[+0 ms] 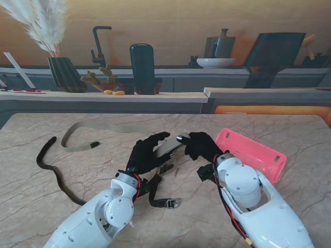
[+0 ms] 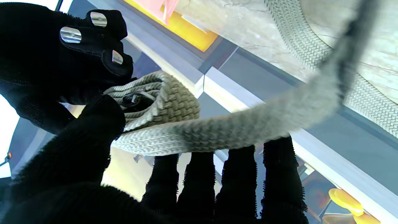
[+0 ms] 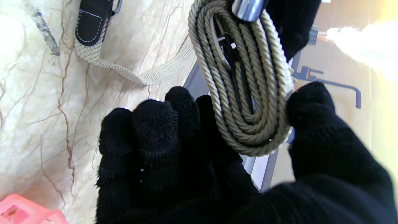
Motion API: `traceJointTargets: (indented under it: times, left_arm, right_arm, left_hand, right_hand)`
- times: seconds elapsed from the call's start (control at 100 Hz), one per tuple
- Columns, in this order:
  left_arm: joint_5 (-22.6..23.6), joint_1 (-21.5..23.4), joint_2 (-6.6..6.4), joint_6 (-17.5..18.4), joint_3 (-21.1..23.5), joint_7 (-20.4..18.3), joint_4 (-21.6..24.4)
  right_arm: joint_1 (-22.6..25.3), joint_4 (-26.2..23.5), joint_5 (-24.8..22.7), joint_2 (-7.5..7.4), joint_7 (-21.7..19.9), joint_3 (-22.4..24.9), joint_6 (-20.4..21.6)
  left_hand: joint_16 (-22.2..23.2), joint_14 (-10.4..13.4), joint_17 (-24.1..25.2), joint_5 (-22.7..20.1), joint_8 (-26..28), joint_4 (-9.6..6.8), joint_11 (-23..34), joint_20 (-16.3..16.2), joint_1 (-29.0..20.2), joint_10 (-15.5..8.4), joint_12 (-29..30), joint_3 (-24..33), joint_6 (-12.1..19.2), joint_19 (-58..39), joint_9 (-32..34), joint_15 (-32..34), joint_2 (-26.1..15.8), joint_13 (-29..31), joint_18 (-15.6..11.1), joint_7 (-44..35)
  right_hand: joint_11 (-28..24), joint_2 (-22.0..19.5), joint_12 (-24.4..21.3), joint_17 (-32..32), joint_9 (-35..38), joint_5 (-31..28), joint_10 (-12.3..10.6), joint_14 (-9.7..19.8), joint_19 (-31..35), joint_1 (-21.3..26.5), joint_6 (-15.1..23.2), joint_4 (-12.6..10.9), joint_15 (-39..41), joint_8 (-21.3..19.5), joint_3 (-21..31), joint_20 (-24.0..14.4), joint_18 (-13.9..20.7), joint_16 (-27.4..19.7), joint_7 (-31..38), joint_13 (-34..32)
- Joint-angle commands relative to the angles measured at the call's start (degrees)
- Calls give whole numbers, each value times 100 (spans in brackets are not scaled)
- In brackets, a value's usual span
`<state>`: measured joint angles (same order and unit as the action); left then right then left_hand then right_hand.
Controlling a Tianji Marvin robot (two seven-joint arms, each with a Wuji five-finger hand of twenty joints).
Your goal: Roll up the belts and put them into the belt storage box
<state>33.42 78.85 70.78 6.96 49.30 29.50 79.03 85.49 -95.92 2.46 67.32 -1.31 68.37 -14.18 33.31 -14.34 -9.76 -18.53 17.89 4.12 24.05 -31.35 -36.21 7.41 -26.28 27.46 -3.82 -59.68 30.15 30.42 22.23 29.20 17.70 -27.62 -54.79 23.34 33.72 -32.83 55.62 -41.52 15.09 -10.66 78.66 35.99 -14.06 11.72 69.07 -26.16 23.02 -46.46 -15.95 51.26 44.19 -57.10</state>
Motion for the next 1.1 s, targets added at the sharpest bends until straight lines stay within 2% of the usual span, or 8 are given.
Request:
traceJointTargets:
  times: [0.0,0.29,0.51,0.54,0.58,0.9,1.09]
  left_arm:
    - [-44,29,52,52,-3,46,-33]
    - [-197,18,134,212,-1,236,-153]
    - [-380,7,237,329,-3,455,-256]
    - [-395,9,242,330,0,462,-259]
    - [-402,9,245,325,3,467,-261]
    - [-502,0,272,296,-2,459,-282]
    - [-645,-46,303,374,-71,387,-333]
  right_arm:
    - [88,-93,191,75,46,62,42]
    - [242,-187,1385,238,274,235,33]
    - [293,-220,2290,329,307,316,-102]
    - [297,-217,2375,337,306,322,-116]
    - [299,-211,2463,344,299,327,-127]
    - [347,-232,2954,352,155,387,-186]
    - [193,-17,3381,376,-103,258,-498]
  left_hand:
    - [-130,158,182,261,-37,-91,-216,135,208,-2,132,-153,178,241,-327,-260,18,-293,-89,153]
    - [-320,389,495,522,-14,-88,-447,387,518,-7,347,-453,274,840,-841,-678,-111,-804,-369,206]
    - [-363,534,634,850,-5,-107,-442,493,592,-83,417,-829,301,1051,-1124,-762,-424,-1013,-597,218]
    - [-365,537,642,876,-4,-109,-435,500,592,-90,418,-861,301,1066,-1139,-766,-468,-1029,-612,214]
    - [-376,552,637,946,-7,-144,-391,523,430,-92,442,-1212,300,1094,-1178,-757,-569,-1044,-628,159]
    - [-393,572,673,1018,-53,-151,-423,543,492,-93,458,-1474,285,1122,-1255,-789,-771,-1117,-689,238]
    - [-451,665,709,1007,-424,-186,-480,652,234,-126,508,-2181,255,1273,-1476,-874,-1103,-1217,-874,1031]
  right_hand:
    - [-341,-660,149,40,-6,-224,171,258,155,1197,1447,-221,261,-350,1259,-10,285,82,1082,-148]
    - [-403,-724,237,16,-49,-142,121,356,158,1228,1550,-190,317,-450,1170,-35,364,120,1150,-135]
    - [-393,-746,256,12,-62,-110,80,397,151,1243,1582,-193,305,-444,1121,-44,386,122,1180,-133]
    - [-392,-753,258,12,-65,-107,75,397,151,1243,1589,-193,305,-442,1118,-44,387,122,1183,-133]
    - [-392,-756,262,13,-66,-104,76,398,147,1242,1607,-193,304,-442,1109,-45,393,123,1189,-131]
    - [-402,-789,299,4,-71,-80,37,479,125,1239,1670,-220,336,-436,1043,-54,466,164,1217,-105]
    - [-410,-796,326,24,-96,-70,69,461,120,1260,1643,-245,377,-433,1033,-66,471,206,1214,-80]
